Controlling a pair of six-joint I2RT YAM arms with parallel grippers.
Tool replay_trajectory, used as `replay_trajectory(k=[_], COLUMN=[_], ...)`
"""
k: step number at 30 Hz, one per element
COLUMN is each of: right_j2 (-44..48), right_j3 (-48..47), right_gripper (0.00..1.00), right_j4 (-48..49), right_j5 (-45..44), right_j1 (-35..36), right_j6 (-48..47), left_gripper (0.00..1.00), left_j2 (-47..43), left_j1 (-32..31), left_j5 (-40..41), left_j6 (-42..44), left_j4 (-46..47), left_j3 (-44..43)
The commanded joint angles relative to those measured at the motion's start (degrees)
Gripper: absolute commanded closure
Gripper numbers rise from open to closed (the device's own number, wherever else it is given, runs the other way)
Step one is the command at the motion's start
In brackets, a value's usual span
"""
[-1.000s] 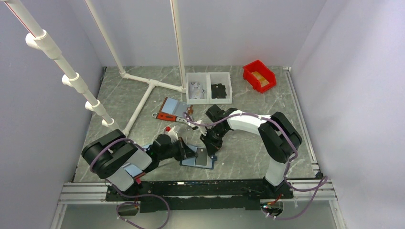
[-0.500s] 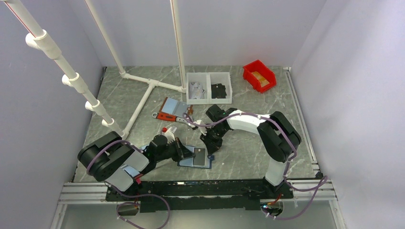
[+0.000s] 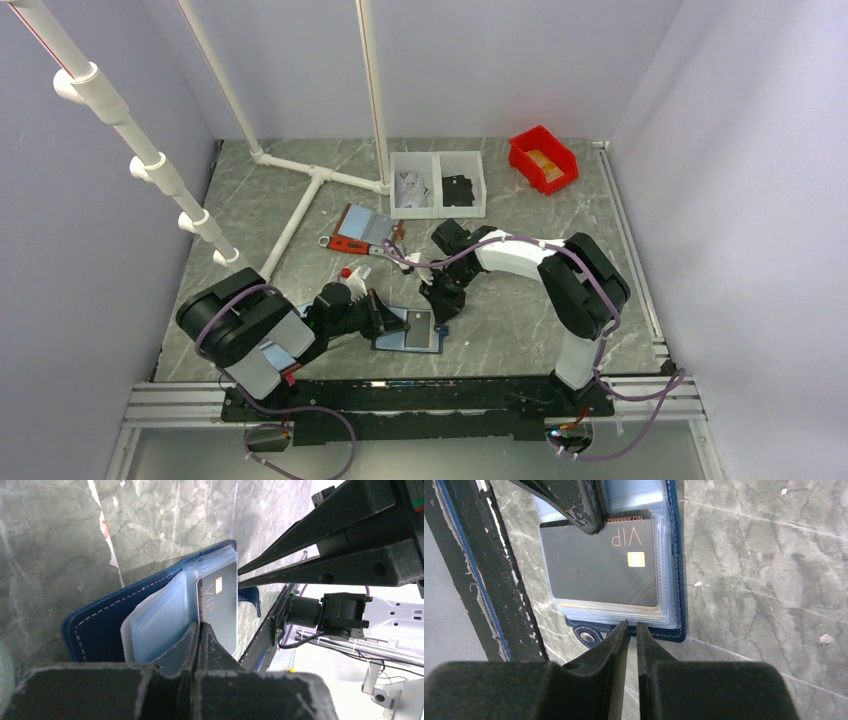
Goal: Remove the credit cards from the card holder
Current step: Remove the credit card from the card holder.
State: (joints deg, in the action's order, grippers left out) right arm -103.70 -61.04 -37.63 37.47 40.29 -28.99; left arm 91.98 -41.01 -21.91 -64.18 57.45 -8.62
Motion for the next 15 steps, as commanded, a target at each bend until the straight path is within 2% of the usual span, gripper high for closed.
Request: replay_trajectory(k=[1,10,15], right_j2=[0.54,-0.59,-1.28], right_j3=[-0.76,-0.43,-0.21], right_gripper=[0.86,0.87,0.87], right_j4=[0.54,1.91,2.55], right_j5=[2.31,-0.14,-1.66], right_j1=[0.40,0.73,1.53], right_j6=[-2.00,-0.16,0.41], left_gripper=[1.00,0.99,0.80], left_j2=[3.88,10.66,12.57], left_j1=[-0.03,-0.03,-0.03], left_j5=[-2.20,-4.02,-4.54], left_j6=[-0.07,-1.95,-2.51], left_j4=[6.71,14.62,15.78], left_j3=[-1.05,-1.81,-2.18])
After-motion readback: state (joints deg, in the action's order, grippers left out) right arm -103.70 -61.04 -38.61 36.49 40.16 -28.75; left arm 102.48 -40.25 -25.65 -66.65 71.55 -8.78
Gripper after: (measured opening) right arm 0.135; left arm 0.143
